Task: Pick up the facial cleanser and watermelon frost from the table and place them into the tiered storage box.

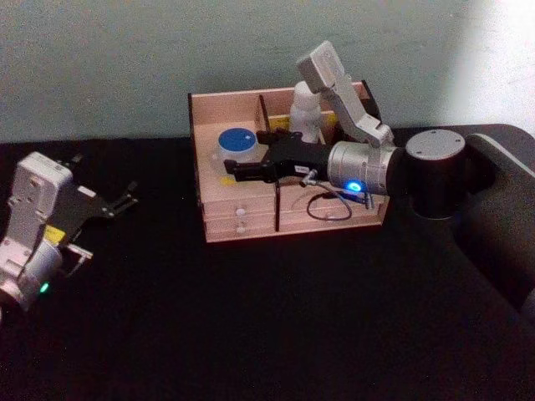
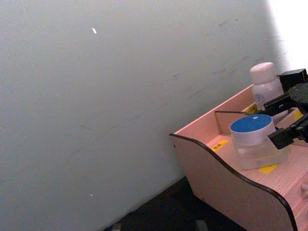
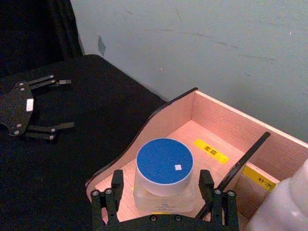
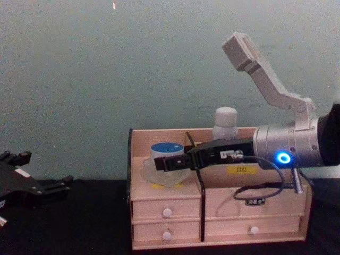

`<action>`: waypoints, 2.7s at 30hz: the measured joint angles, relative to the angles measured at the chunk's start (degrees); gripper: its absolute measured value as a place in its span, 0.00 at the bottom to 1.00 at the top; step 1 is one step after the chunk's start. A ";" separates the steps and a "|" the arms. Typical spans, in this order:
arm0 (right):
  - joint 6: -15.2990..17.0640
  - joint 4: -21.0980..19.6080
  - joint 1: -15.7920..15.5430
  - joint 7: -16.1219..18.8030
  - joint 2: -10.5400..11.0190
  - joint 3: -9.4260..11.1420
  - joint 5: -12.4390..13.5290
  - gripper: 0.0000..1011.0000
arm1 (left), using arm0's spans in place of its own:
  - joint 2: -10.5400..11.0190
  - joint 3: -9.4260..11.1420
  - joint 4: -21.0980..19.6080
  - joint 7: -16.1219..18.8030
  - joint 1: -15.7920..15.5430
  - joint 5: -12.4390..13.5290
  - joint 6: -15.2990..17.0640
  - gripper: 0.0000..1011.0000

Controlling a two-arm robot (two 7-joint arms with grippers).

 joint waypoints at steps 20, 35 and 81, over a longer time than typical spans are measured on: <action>-0.37 -0.83 -0.30 -0.01 0.21 0.11 -0.17 0.99 | 0.00 0.00 0.00 0.00 0.00 0.00 0.00 0.99; -0.82 -9.88 -3.89 -0.24 3.39 2.82 2.02 0.99 | 0.00 0.00 0.00 0.00 0.00 0.00 0.00 0.99; 2.32 -30.28 -33.54 -36.05 15.53 25.32 4.05 0.99 | 0.00 0.00 0.00 0.00 0.00 0.00 0.00 0.99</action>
